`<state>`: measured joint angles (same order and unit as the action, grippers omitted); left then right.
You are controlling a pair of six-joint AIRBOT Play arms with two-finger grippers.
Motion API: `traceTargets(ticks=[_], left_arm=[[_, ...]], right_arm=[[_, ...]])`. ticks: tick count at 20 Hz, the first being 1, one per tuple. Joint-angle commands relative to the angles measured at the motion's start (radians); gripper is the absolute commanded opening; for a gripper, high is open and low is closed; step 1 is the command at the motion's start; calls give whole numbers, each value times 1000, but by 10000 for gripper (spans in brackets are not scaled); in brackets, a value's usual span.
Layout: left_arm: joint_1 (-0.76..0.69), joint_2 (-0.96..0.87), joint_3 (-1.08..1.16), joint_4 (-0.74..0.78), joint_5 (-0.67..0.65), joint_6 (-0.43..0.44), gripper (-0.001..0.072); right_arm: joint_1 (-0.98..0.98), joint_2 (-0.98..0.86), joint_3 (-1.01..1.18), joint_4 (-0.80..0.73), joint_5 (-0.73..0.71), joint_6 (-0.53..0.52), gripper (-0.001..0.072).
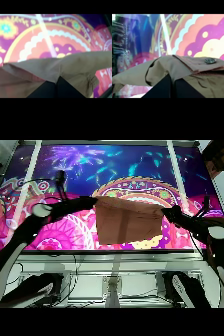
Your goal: Fold the clothes and pants, and hang the long-sleeved shirts on hangers.
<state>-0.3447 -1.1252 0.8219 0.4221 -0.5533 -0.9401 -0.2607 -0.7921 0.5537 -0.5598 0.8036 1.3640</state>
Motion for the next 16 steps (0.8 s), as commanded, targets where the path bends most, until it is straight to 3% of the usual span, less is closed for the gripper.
traceTargets(ticks=[1, 5, 8, 11, 16], left_arm=[[-56, -98, 6, -11, -18, -57, 3], [1, -81, 7, 180, -195, -205, 3], [53, -77, 9, 299, -397, -290, 3], [52, -84, 9, 358, -539, -303, 3], [2, -119, 9, 535, -544, -365, 4]], right_arm=[[-1, -155, 120, -162, 118, -40, 23], [-1, -266, 317, -450, 501, -34, 23], [-1, -297, 374, -549, 710, -12, 23], [-1, -303, 371, -655, 752, -10, 23], [0, -319, 299, -690, 730, 20, 23]])
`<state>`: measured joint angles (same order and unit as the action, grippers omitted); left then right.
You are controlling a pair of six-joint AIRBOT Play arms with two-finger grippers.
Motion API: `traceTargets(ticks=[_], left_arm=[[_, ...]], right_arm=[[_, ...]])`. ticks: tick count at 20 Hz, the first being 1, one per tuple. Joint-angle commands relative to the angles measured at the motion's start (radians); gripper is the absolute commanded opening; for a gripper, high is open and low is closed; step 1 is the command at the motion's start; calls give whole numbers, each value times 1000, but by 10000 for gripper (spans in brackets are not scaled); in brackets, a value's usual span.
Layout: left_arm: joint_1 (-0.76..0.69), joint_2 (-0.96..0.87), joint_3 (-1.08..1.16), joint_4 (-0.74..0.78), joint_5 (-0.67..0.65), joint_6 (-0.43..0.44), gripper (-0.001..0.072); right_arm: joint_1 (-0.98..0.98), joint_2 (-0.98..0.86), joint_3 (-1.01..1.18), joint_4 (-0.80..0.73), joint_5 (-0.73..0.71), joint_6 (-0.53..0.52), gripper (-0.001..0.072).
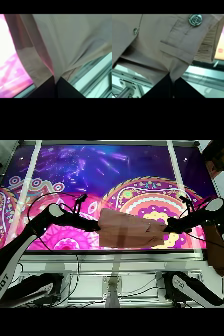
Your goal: Fold the clothes and pants, and hang the long-sleeved shirts on hangers.
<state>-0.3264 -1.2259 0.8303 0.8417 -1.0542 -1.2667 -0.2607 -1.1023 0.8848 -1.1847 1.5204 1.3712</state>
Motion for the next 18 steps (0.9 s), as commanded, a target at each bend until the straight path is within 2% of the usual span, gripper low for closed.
traceTargets(ticks=[1, 2, 3, 4, 5, 6, 11, 12, 14, 15, 16, 17, 18], left_arm=[[-20, -31, 1, 112, -42, -39, 5], [-22, -40, 1, 111, -42, -38, 6], [-24, -49, 1, 106, -43, -38, 81], [-24, -54, 1, 95, -43, -38, 347], [-24, -55, 1, 85, -43, -38, 670], [-24, -55, 1, 80, -43, -35, 720], [-23, -55, 1, 82, -42, -35, 720], [-23, -55, 1, 82, -42, -35, 720], [-23, -55, 1, 88, -42, -35, 716], [-23, -55, 1, 94, -42, -35, 716], [-23, -55, 1, 93, -42, -35, 716], [-23, -55, 1, 93, -42, -35, 716], [-23, -55, 1, 93, -42, -35, 716]], right_arm=[[0, -8, -58, -66, -1, 13, 24], [0, -8, -82, -65, -10, 11, 27], [0, -8, -103, -65, -23, 6, 123], [0, -8, -120, -68, -32, -2, 396], [0, -8, -127, -76, -39, -4, 619], [0, -8, -126, -85, -54, -4, 654], [-2, -4, -120, -176, -297, -4, 612], [-3, -4, -115, -213, -315, -3, 610], [-31, -4, -104, -242, -323, -4, 544], [-59, -4, -96, -240, -321, -4, 475], [-90, -4, -86, -238, -314, -15, 318], [-128, -4, -72, -230, -306, -49, 118], [-167, -4, -59, -223, -305, -80, 61]])
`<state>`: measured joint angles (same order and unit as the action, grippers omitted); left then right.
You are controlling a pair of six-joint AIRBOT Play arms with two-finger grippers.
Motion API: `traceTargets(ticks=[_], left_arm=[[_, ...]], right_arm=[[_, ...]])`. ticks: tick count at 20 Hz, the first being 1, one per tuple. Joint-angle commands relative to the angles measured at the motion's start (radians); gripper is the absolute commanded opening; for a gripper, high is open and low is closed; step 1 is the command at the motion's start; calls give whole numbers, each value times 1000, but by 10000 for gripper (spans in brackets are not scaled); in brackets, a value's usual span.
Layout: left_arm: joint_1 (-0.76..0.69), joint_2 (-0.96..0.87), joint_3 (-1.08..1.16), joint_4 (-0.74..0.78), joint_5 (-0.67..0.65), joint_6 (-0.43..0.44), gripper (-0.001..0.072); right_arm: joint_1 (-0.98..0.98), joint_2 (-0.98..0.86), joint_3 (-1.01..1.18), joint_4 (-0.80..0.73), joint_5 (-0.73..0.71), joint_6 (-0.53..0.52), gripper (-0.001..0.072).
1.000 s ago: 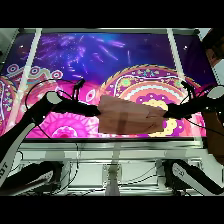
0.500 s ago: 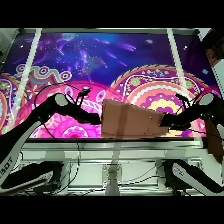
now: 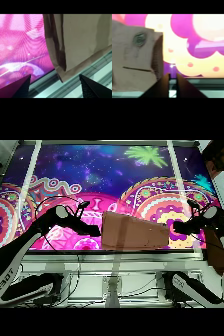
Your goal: Fold the clothes and pants, and hang the long-sleeved shirts on hangers.
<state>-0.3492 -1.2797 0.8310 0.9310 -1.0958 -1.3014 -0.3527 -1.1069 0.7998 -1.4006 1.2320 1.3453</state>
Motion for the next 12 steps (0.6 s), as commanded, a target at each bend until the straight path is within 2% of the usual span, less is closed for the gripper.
traceTargets(ticks=[1, 3, 4, 6, 7, 8, 9, 10, 11, 12], left_arm=[[0, -1, 0, 4, -1, 0, 716], [0, -1, 0, 4, -1, 0, 716], [0, -1, 0, 4, 0, 0, 716], [0, -1, 0, 4, 0, -1, 716], [0, -1, 0, 3, 0, -1, 716], [0, -1, 0, 3, 0, -1, 715], [0, -1, 0, 3, 0, -1, 715], [0, -1, 0, 3, 0, -1, 715], [0, -1, 0, 3, 0, -1, 715], [0, -1, 0, 3, 0, -1, 714]], right_arm=[[-121, 0, 42, 19, -9, -98, 61], [-215, 0, 51, 130, 2, -182, 46], [-257, -5, 46, 228, 36, -268, 23], [-310, -30, 26, 415, 169, -454, 23], [-312, -46, 11, 453, 192, -474, 24], [-308, -62, -9, 460, 180, -455, 54], [-304, -77, -29, 459, 167, -430, 173], [-301, -92, -51, 455, 150, -412, 365], [-300, -107, -77, 458, 129, -411, 507], [-298, -120, -101, 455, 112, -411, 518]])
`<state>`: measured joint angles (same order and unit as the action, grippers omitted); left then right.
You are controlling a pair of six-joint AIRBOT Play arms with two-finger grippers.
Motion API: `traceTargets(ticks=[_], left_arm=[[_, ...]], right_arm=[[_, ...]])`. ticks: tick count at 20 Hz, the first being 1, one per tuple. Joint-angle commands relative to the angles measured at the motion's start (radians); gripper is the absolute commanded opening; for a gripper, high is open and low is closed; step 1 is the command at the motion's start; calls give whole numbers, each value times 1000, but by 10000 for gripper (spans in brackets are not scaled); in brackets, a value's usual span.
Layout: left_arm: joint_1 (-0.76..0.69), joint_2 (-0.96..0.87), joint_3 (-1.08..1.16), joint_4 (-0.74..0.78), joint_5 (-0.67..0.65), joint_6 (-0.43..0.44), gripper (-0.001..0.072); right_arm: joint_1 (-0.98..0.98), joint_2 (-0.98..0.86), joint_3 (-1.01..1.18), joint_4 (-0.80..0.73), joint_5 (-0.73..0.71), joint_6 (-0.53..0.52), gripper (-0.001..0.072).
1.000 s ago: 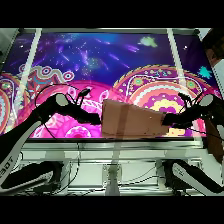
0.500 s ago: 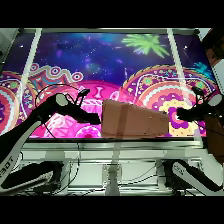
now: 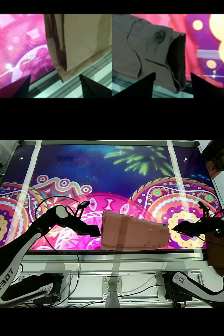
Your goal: Fold the clothes and pants, and hang the long-sleeved shirts on hangers.
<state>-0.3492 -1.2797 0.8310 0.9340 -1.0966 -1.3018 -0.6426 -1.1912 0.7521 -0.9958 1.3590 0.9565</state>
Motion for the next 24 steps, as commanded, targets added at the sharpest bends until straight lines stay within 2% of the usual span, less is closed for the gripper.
traceTargets(ticks=[1, 7, 12, 14, 15, 17, 18, 21, 24], left_arm=[[0, -1, 0, 0, 0, -1, 714], [0, -1, 0, -3, 0, -1, 715], [0, -1, 0, -3, 7, -1, 715], [0, -1, 0, -3, 11, -1, 714], [0, -1, 0, -3, 11, -1, 714], [0, -1, 0, -2, 14, 0, 708], [0, -1, 0, 1, 26, 0, 616], [27, 1, 18, 1, 85, 60, 1], [99, 23, 116, 49, 83, 75, 4]], right_arm=[[-6, -45, -73, 49, -37, -23, 518], [84, -150, -108, 55, -139, -23, 534], [241, -270, -108, 162, -173, -34, 533], [304, -293, -107, 208, -175, -78, 522], [326, -293, -106, 230, -174, -108, 441], [352, -292, -91, 285, -156, -121, 50], [352, -292, -70, 320, -119, -129, 24], [349, -256, 44, 379, -14, -138, 23], [342, -156, 209, 369, -45, -67, 23]])
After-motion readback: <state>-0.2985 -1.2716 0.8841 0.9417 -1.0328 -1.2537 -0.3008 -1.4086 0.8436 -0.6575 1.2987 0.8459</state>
